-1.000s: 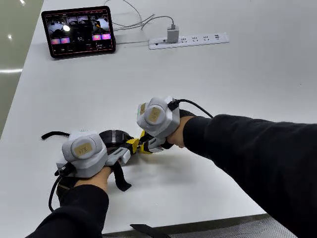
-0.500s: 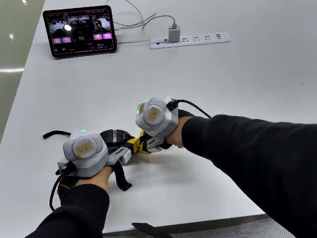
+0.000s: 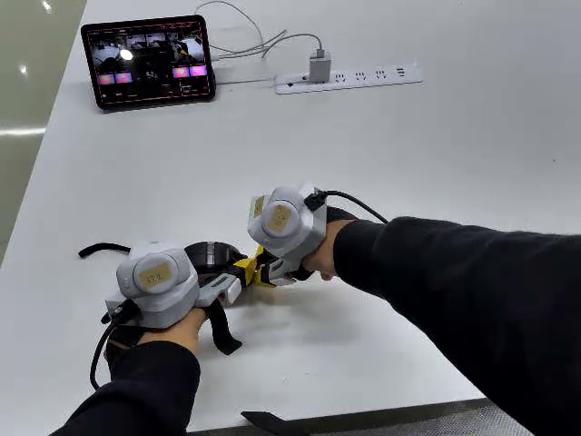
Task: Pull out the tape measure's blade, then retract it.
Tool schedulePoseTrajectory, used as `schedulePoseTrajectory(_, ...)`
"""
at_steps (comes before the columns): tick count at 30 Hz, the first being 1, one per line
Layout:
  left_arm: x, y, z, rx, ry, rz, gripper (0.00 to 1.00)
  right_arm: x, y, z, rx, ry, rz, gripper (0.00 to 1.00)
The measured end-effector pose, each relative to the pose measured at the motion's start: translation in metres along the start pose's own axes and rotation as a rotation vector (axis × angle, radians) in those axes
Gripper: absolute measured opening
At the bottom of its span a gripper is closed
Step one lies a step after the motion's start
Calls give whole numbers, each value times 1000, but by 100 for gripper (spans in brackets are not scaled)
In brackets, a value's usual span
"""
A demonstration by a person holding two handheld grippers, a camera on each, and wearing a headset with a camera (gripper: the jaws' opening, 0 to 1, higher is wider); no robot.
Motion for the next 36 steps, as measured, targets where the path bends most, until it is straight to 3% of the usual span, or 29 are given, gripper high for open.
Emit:
schedulePoseTrajectory(15, -2, 0, -1, -8, -29, 16, 63, 1, 1, 0, 8, 43, 8, 15)
schedulePoseTrajectory(21, -3, 0, -1, -15, -45, 27, 63, -1, 6, -2, 8, 21, -9, 17)
schedulePoseTrajectory(22, -7, 0, -1, -6, -71, 4, 63, -2, 7, -3, 7, 11, -19, 17)
schedulePoseTrajectory(23, -12, 0, -1, -2, -99, -44, 66, -3, 9, -2, 7, 6, -23, 18)
schedulePoseTrajectory(24, -13, 2, -1, 1, -87, -49, 72, -3, 10, -2, 6, -1, -25, 20)
schedulePoseTrajectory(26, -14, 3, 0, 8, -48, -20, 81, -3, 11, -1, 6, -7, -28, 23)
schedulePoseTrajectory(28, -17, 5, 1, 28, -33, -38, 81, -3, 14, 0, 7, -11, -28, 25)
schedulePoseTrajectory(29, -17, 5, 1, 32, -34, -42, 83, -3, 15, 0, 7, -15, -28, 27)
schedulePoseTrajectory(31, -20, 7, 2, 6, -100, -50, 93, -3, 18, -1, 16, -30, -32, 28)
schedulePoseTrajectory(33, -18, 7, 2, 20, -72, -39, 96, 0, 20, 0, 21, -65, -26, 32)
schedulePoseTrajectory(36, -18, 10, 4, 25, -76, -39, 99, 5, 25, 1, 29, -98, -24, 36)
Point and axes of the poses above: the centre of the closed fingertips' face, and the gripper's own axes: y roughly backward along the fingers, z roughly to its left, x roughly out of its underside, the point moved 7 cm from there along y, roughly backward along the fingers, and after that the axes turned 5 degrees about x, right-handed, at the moved point
